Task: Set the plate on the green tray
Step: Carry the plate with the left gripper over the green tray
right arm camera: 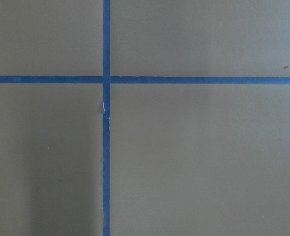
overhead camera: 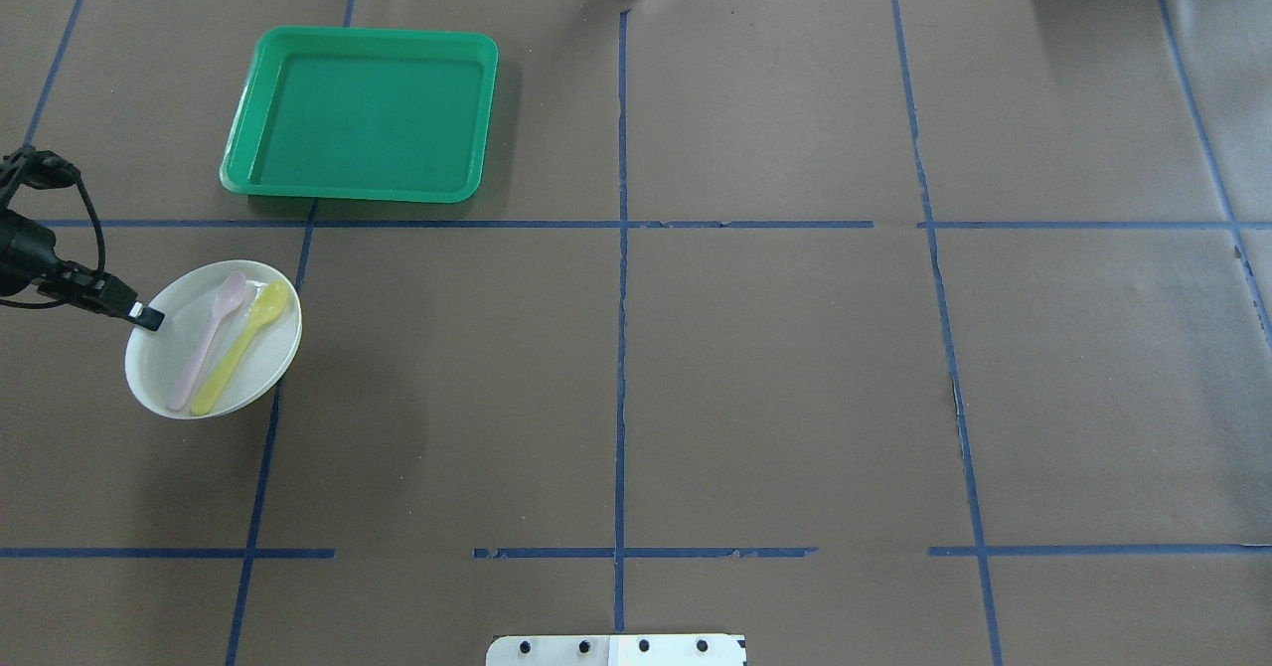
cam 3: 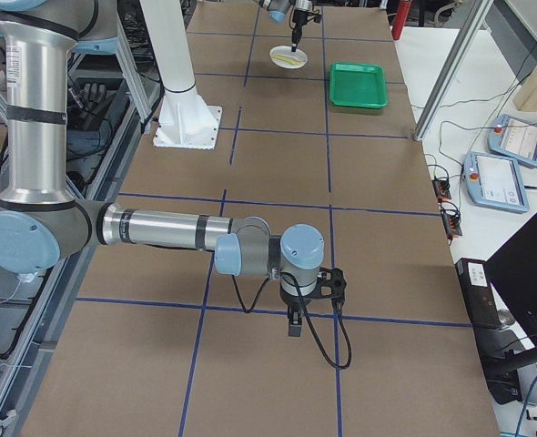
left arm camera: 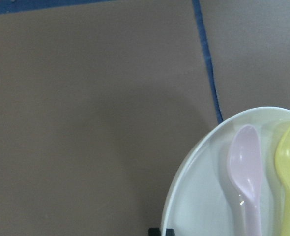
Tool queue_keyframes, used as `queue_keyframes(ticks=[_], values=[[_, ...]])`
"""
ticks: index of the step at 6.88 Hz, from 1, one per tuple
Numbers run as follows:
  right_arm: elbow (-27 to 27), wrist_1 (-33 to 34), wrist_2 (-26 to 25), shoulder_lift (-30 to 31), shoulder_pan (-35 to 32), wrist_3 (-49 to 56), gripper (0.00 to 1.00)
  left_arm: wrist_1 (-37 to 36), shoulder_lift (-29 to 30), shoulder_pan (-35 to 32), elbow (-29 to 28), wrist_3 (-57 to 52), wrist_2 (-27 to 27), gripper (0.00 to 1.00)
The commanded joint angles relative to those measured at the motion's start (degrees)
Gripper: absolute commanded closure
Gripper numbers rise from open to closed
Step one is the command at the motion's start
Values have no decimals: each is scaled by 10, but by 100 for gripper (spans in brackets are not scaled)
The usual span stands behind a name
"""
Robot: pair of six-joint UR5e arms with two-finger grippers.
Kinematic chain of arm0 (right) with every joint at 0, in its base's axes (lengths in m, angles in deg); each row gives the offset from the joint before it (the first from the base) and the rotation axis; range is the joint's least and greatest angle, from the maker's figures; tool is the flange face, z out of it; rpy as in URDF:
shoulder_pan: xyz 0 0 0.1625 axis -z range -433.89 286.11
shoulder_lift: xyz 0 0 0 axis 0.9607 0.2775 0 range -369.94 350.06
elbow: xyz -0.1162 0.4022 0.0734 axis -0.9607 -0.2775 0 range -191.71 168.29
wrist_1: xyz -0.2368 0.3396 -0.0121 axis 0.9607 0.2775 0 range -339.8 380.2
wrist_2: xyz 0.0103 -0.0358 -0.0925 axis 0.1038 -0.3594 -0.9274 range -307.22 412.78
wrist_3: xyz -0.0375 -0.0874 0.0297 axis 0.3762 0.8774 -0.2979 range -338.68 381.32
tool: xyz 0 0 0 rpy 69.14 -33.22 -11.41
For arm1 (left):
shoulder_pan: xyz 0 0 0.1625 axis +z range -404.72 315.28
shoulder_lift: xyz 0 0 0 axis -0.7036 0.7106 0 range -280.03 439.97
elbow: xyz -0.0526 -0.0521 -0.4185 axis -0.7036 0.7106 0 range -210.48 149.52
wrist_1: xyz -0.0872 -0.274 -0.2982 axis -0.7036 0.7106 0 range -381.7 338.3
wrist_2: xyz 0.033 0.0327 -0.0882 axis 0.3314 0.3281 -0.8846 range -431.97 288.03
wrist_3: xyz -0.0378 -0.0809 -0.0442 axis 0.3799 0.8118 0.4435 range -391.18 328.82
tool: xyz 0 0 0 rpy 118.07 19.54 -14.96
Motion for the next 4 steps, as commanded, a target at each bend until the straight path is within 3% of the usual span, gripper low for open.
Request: queue_keyframes(ticks=[1, 2, 4], values=[[0, 0, 0, 1, 0, 0, 0, -6, 103, -3, -65, 103, 16, 100], [0, 1, 0, 1, 0, 0, 0, -26, 159, -8, -131, 117, 77, 100], [0, 0, 0, 1, 0, 0, 0, -112, 235, -23, -206, 153, 100, 100]])
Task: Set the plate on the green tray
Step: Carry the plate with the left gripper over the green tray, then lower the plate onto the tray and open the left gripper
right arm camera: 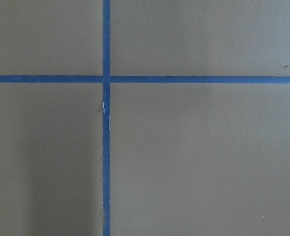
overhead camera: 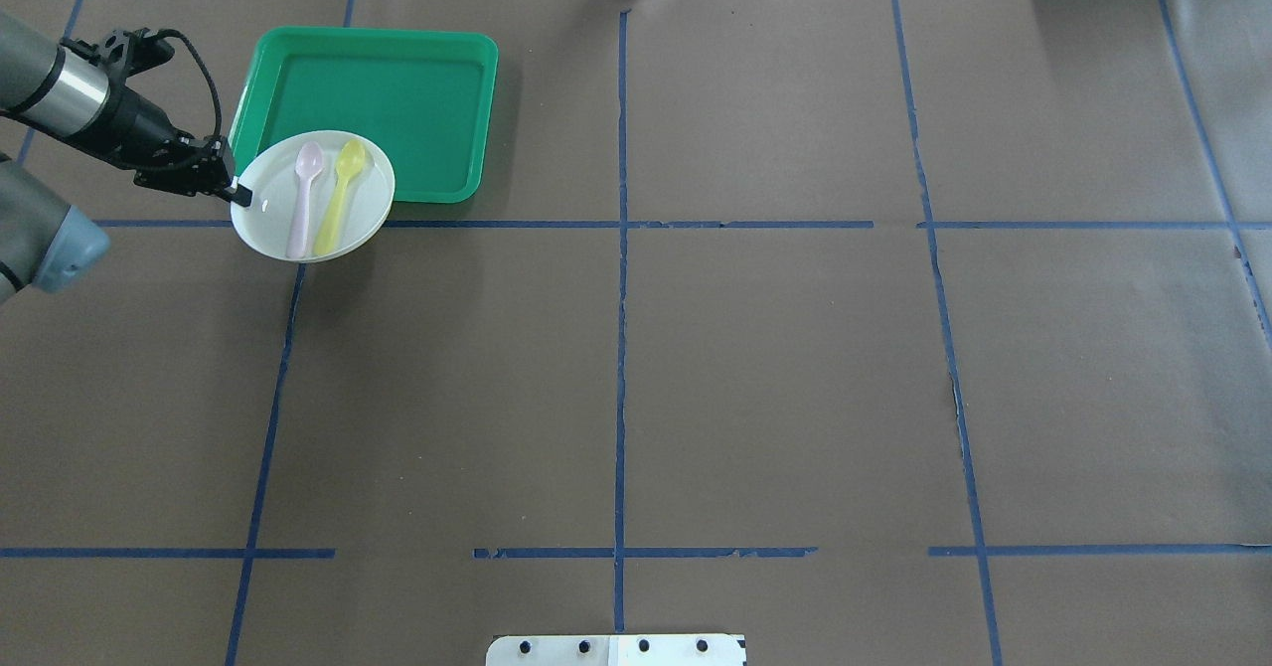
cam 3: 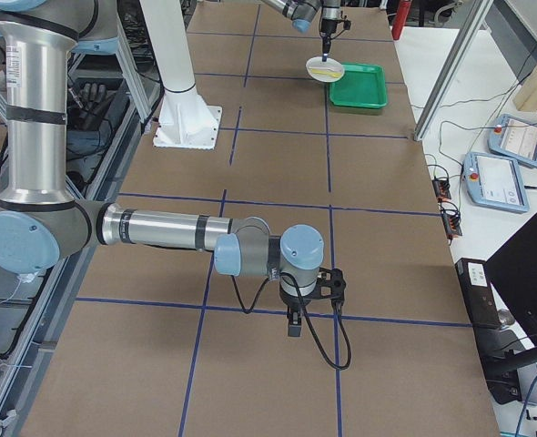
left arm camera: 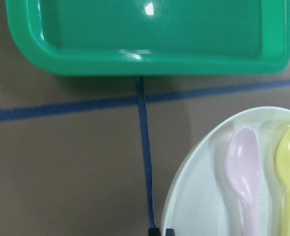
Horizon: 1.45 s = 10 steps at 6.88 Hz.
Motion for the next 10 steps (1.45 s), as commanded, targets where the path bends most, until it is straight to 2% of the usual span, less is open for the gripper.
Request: queue_keyframes(ticks=[1, 2, 3, 4, 5, 6, 7, 9, 10], values=[[0, 0, 0, 0, 0, 0, 0, -38, 106, -11, -123, 77, 27, 100], [0, 1, 0, 0, 0, 0, 0, -33, 128, -12, -154, 117, 30, 100], [0, 1, 0, 0, 0, 0, 0, -11, 144, -12, -180, 161, 73, 100], [0, 0, 0, 0, 0, 0, 0, 24, 163, -12, -221, 196, 83, 100], [0, 1, 0, 0, 0, 0, 0, 31, 171, -11, -227, 218, 108, 100], [0, 1, 0, 0, 0, 0, 0, 31, 175, -10, -228, 219, 111, 42], [0, 1, 0, 0, 0, 0, 0, 31, 174, -9, -221, 215, 111, 0], [0, 0, 0, 0, 0, 0, 0, 30, 139, -7, -152, 154, 108, 0], [0, 0, 0, 0, 0, 0, 0, 21, 106, -15, -111, 111, 70, 0]])
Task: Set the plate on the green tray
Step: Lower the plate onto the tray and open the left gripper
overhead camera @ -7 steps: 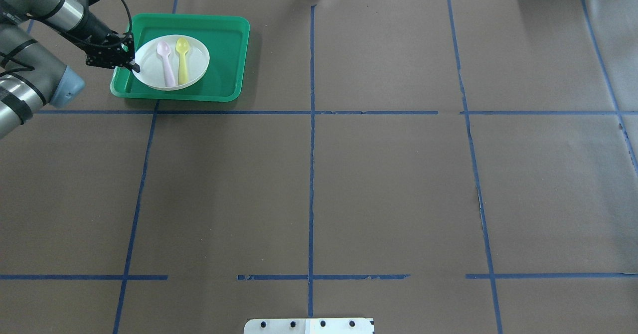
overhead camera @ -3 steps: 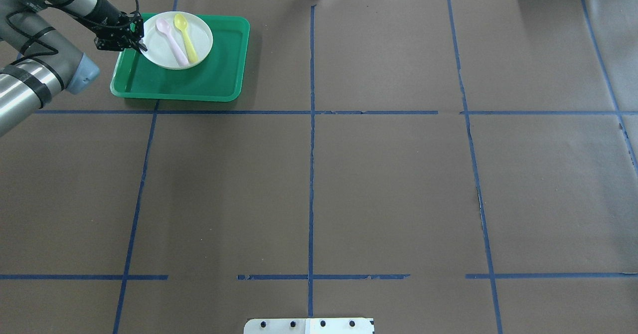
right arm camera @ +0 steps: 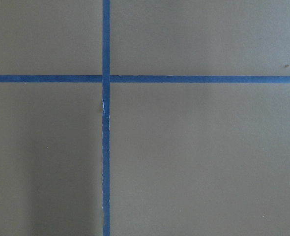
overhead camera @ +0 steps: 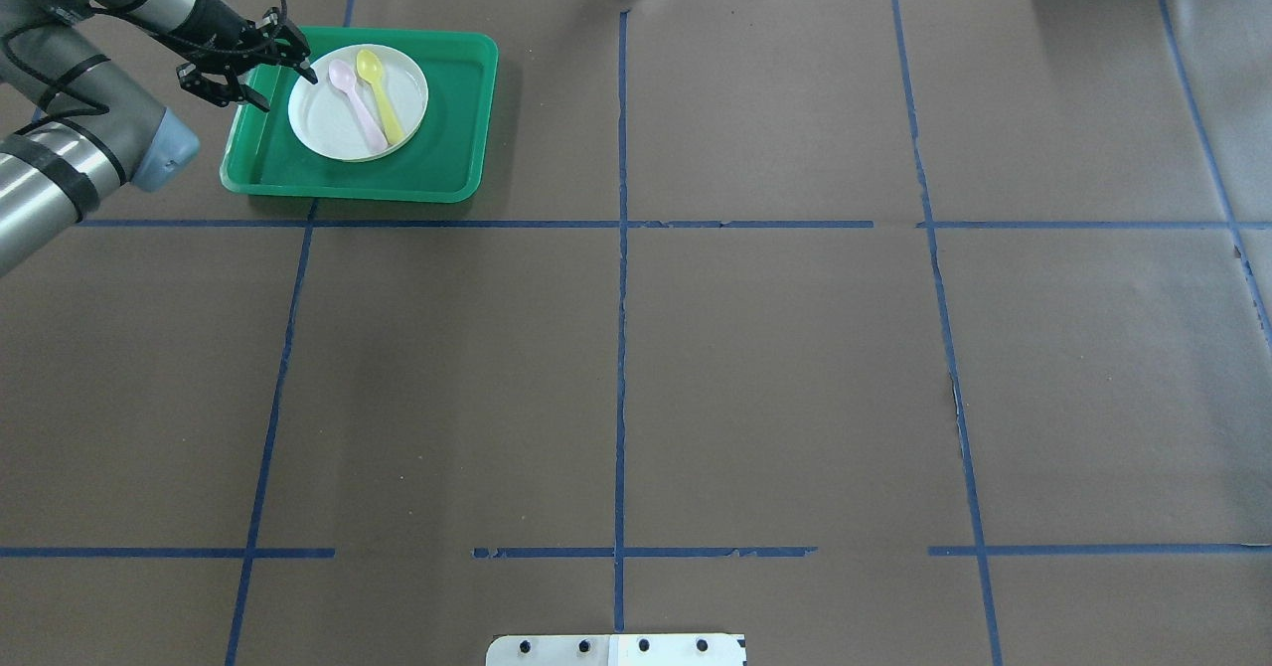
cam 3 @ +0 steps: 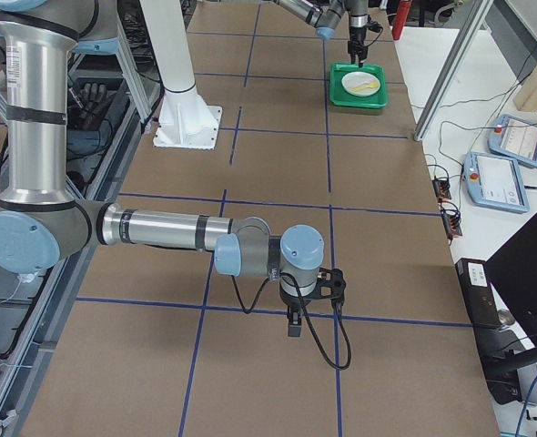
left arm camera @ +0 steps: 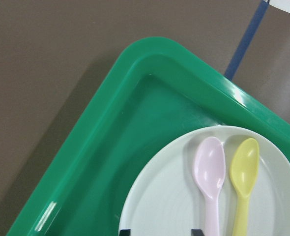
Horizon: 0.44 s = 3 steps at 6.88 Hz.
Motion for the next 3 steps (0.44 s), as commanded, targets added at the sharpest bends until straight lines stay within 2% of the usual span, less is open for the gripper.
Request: queue_keyframes(ticks=[1, 3], values=[[0, 0, 0, 0, 0, 0, 0, -40, -72, -23, 100, -103, -76, 0], [0, 1, 0, 0, 0, 0, 0, -191, -121, -73, 205, -293, -75, 0]])
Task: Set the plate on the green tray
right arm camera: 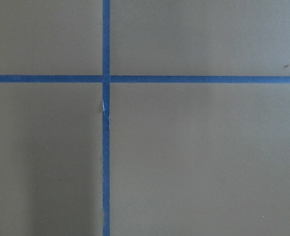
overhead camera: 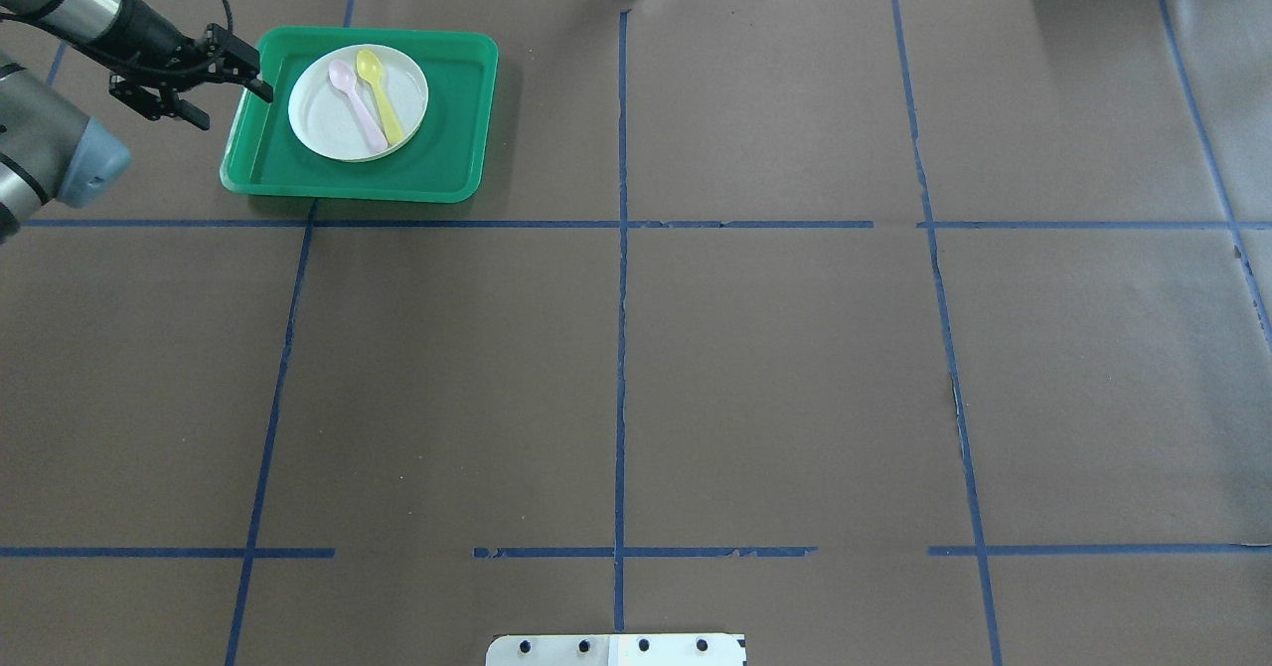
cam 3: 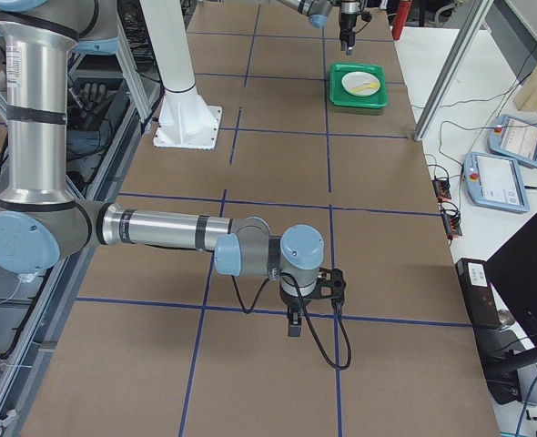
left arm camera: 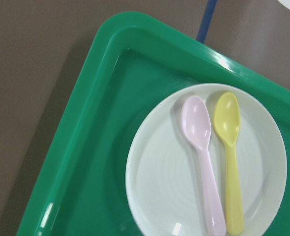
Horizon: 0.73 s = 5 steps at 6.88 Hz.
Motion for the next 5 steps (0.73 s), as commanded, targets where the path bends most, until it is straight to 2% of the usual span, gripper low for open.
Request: queue_keyframes(ticks=[1, 3, 4, 5], values=[[0, 0, 0, 0, 0, 0, 0, -180, -42, -77, 104, -246, 3, 0], [0, -1, 0, 0, 0, 0, 0, -383, -71, -155, 167, -515, 113, 0], [0, -1, 0, 0, 0, 0, 0, -428, -92, -180, 190, -602, 135, 0], [0, -1, 0, -1, 0, 0, 0, -429, -135, -215, 203, -658, 132, 0]])
